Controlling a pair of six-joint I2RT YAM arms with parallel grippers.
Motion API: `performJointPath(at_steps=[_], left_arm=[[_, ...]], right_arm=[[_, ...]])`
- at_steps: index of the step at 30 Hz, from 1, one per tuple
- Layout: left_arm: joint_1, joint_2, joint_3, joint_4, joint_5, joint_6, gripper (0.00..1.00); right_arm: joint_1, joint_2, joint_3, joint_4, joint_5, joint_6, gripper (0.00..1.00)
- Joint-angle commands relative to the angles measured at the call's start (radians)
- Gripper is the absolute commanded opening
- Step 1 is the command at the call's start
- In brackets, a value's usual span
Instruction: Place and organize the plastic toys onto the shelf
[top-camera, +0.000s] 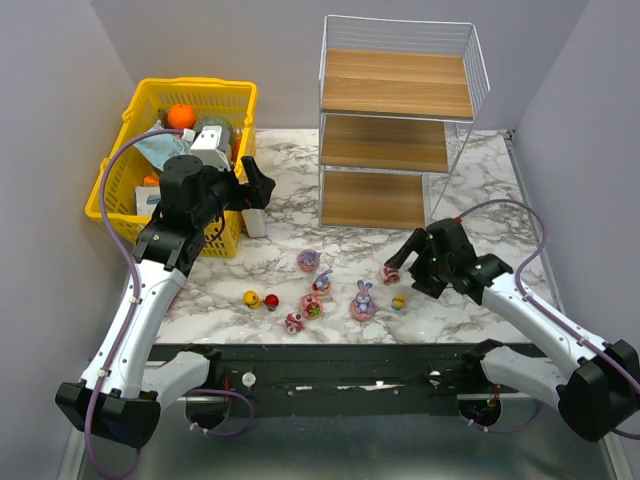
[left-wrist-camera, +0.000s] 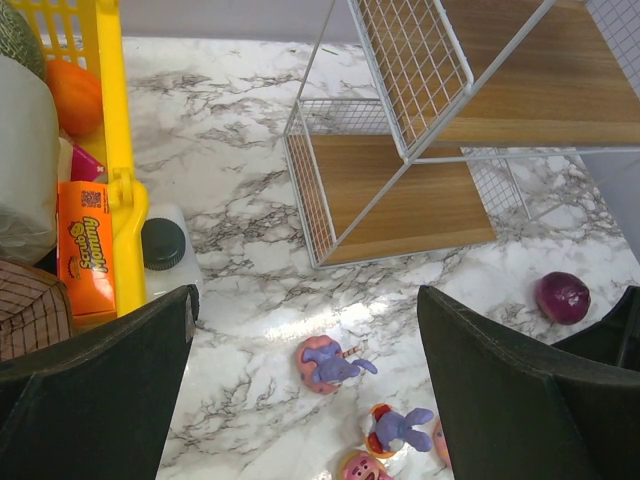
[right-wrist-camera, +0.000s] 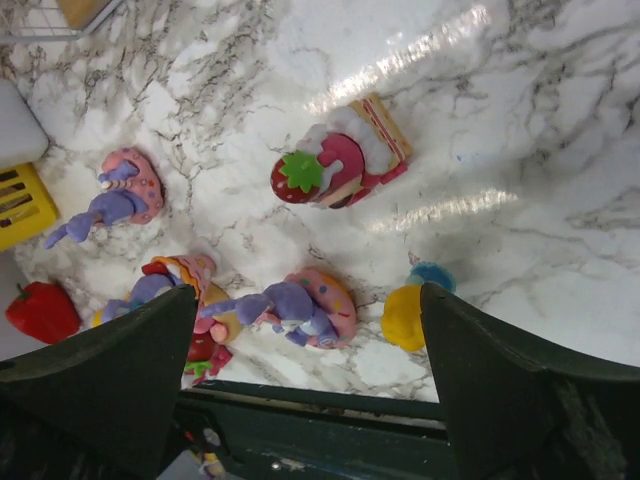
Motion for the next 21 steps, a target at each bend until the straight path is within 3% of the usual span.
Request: performJointPath(at_steps=[1, 4, 8, 11, 21], left_arm=[[0.003, -0.002, 0.006, -0.011, -0.007, 0.005, 0.99], [0.003, 0.001, 0.006, -0.004, 0.002, -0.015, 0.99], [0.003, 0.001, -0.003, 0.006, 0.011, -0.024, 0.99], [0.003, -0.004, -0.009, 0.006, 0.008, -0.025, 0.99], [0.003, -0.001, -0.010, 0.004, 0.002, -0.018, 0.99]], right_arm=[[-0.003, -0.005, -0.003, -0.070, -0.029, 0.289, 1.00], [0.003, 0.000, -0.036, -0.041, -0.018, 0.457, 0.98], [0.026, 0.006, -0.069, 0.018, 0.071, 0.637, 0.86], [0.039, 0.041, -0.075, 0.011, 0.095, 0.720, 0.83], [0.056, 0.097, -0.119, 0.108, 0.209, 0.789, 0.77]])
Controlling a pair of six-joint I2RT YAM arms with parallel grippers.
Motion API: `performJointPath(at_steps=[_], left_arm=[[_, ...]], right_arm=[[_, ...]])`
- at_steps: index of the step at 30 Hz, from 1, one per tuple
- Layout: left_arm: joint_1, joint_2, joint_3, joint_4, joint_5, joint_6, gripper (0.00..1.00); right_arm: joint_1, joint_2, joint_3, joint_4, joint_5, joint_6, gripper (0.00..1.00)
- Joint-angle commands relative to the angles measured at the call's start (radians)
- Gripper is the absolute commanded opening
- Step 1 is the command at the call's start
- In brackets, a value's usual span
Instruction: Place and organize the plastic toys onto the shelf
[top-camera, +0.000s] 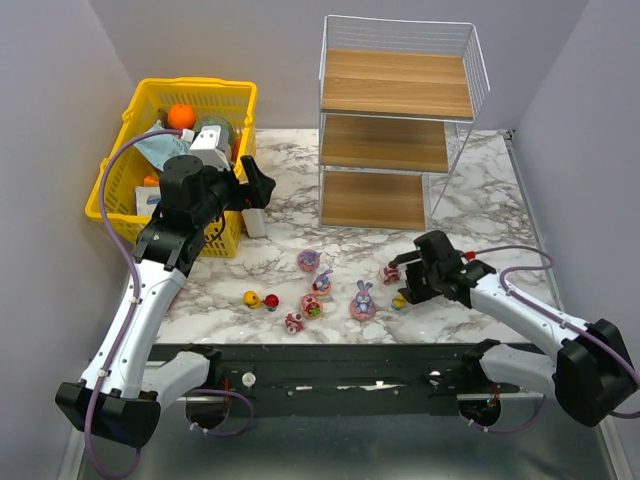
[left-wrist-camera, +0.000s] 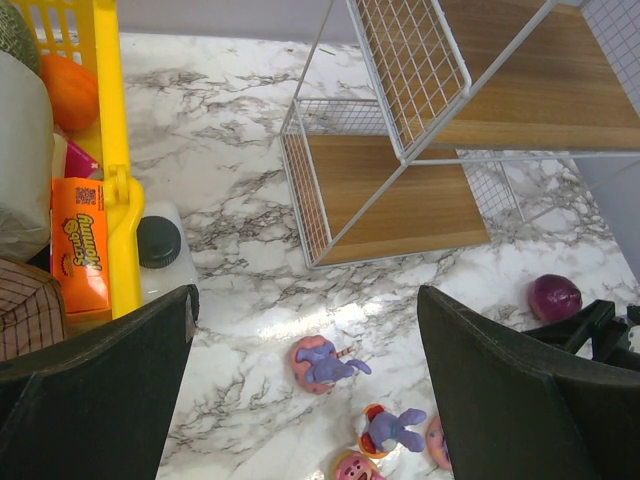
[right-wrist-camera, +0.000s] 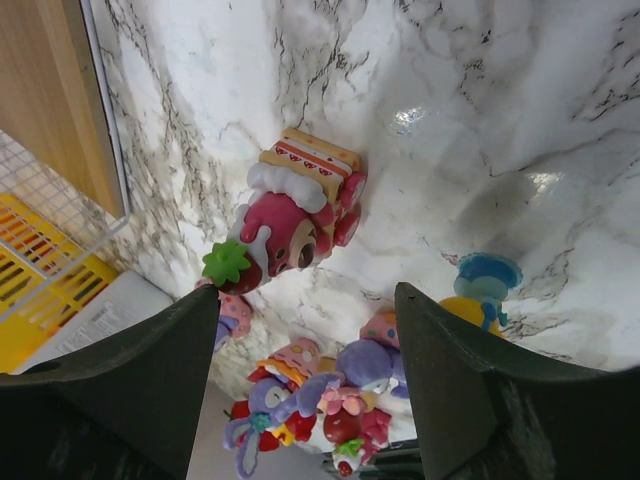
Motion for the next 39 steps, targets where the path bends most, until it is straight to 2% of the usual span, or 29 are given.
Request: performJointPath(at_steps=[1, 11, 29, 32, 39], left_arm=[[0.003, 0.000, -0.009, 0.004, 0.001, 0.002, 0.99], [0.003, 0.005, -0.010, -0.004, -0.007, 0.011, 0.99], [0.003, -0.004, -0.021, -0.002, -0.023, 0.022, 0.99], [0.003, -0.001, -0.023, 0.002, -0.020, 0.019, 0.99], [0.001, 0.003, -0.020, 0.001, -0.014, 0.019, 0.99]], right_arm=[[0.006, 0.018, -0.028, 0.061, 0.108, 0.067, 0.76], [0.006, 0.065, -0.036, 0.139, 0.125, 0.051, 0.71], [0.006, 0.015, -0.009, 0.141, 0.104, -0.003, 0.74], [0.011, 0.034, -0.010, 0.153, 0.087, 0.026, 0.78], [0.060, 0.114, -0.016, 0.221, 0.070, 0.150, 0.80]])
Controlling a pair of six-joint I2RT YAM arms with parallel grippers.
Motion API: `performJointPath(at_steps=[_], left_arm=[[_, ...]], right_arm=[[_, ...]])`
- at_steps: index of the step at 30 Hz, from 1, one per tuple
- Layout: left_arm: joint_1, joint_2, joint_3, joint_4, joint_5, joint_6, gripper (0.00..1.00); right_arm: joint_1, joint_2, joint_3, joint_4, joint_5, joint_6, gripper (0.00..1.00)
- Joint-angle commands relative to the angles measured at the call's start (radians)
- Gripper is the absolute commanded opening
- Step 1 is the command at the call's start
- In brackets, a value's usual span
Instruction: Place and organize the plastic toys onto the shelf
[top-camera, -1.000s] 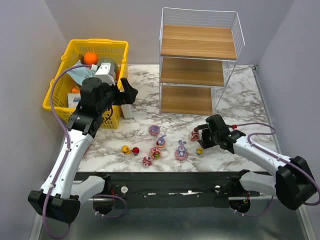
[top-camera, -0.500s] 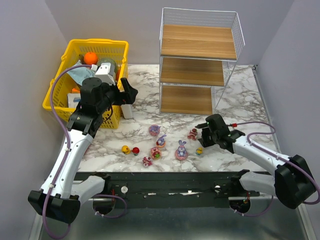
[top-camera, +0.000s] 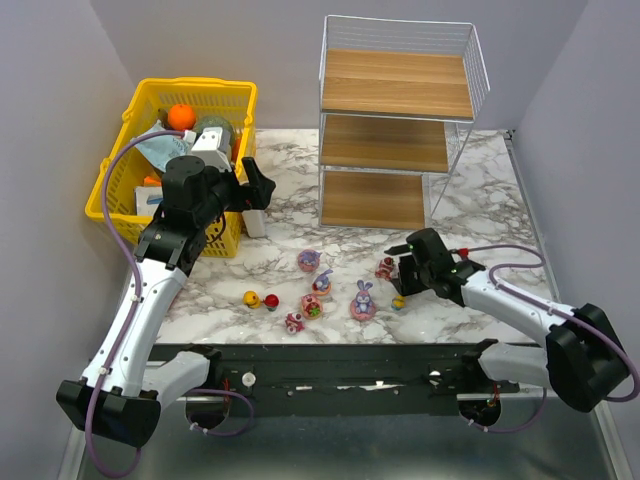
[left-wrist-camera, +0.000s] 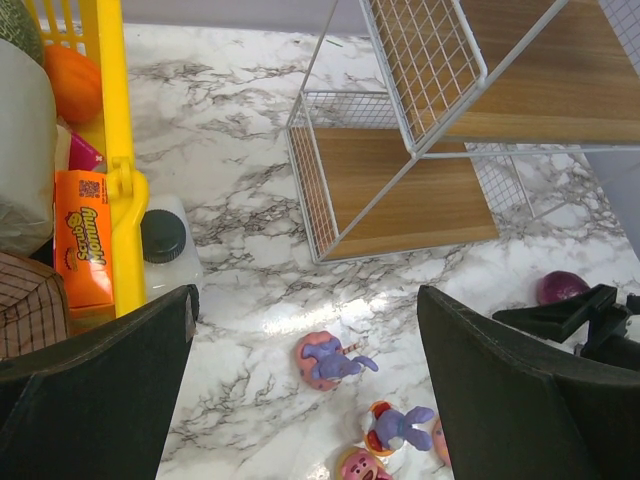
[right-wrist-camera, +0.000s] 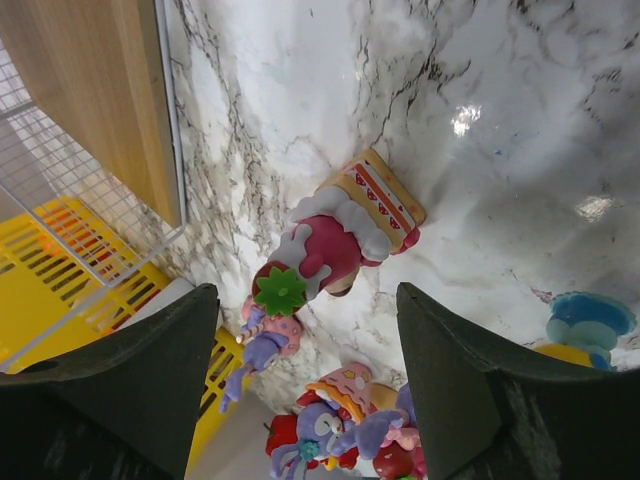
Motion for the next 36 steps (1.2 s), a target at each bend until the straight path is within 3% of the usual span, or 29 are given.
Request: performJointPath(at_steps=[1, 16, 28, 36], left_arm=[[0.001, 0.002, -0.004, -0.001, -0.007, 0.011, 0.99], [0.001, 0.017, 0.006, -0.004, -0.017, 0.019, 0.99], [0.001, 0.019, 0.002, -0.004, -0.026, 0.023, 0.99], [0.001, 0.017, 0.003, -0.007, -0.029, 0.025, 0.99]], right_arm=[[0.032, 0.047, 0.004, 0.045, 0.008, 0.092, 0.80], [0.042, 0.089, 0.011, 0.056, 0.069, 0.149, 0.66], [0.042, 0.113, 0.011, 0.077, 0.085, 0.153, 0.47], [0.023, 0.095, 0.050, 0.077, 0.119, 0.031, 0.35]])
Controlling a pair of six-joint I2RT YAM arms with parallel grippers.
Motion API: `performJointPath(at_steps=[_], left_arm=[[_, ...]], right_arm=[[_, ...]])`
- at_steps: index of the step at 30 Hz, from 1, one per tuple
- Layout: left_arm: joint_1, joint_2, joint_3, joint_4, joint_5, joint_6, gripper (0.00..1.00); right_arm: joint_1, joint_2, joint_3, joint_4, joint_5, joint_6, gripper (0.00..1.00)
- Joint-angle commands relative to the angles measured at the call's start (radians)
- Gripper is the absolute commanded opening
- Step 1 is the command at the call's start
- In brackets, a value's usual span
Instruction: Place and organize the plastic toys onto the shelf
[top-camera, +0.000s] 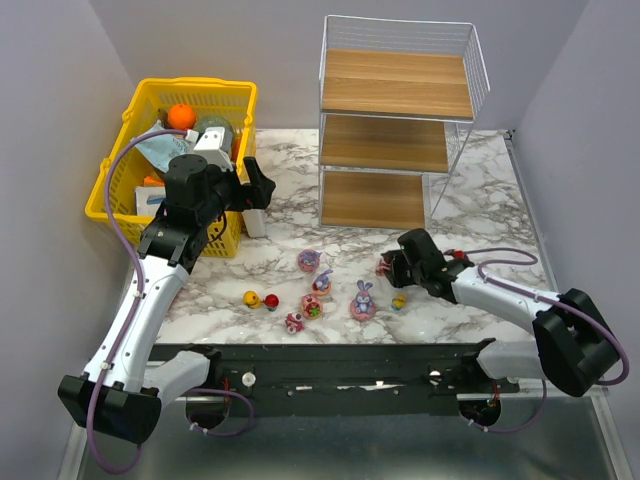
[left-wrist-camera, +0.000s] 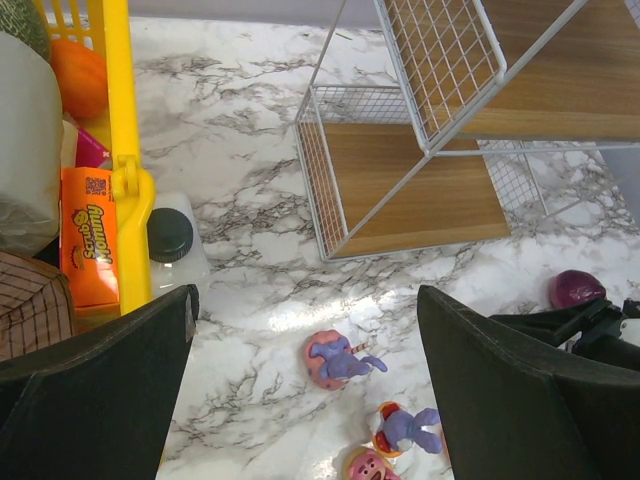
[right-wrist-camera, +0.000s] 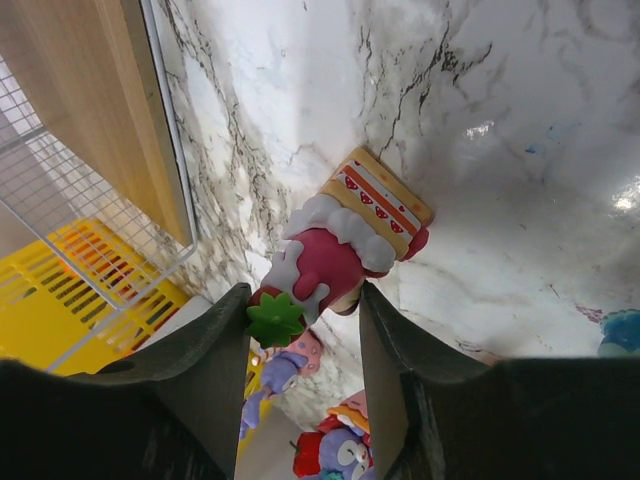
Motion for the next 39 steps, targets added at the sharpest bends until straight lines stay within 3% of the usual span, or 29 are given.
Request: performJointPath(at_steps=[1, 8, 15, 33, 39], left_arm=[[0.001, 0.002, 0.003, -0.005, -0.017, 0.014, 0.99], [0.001, 0.008, 0.012, -0.005, -0.016, 0.014, 0.99], [0.001, 0.021, 0.028, -0.015, -0.017, 0.014, 0.99], [0.003, 0.021, 0.032, -0.033, -0.045, 0.023, 0.99], [0.005, 0.019, 0.032, -0.038, -0.052, 0.026, 0.99]], right_arm=[[-0.021, -0.012, 0.049, -0.005, 0.077, -0.104, 0.34], [-0.168, -0.026, 0.155, -0.013, 0.022, -0.346, 0.30], [-0.274, 0.075, 0.257, 0.004, -0.115, -0.596, 0.28], [-0.285, 0.239, 0.316, 0.104, -0.084, -0.648, 0.27], [-0.285, 0.244, 0.284, 0.140, -0.021, -0.621, 0.33]])
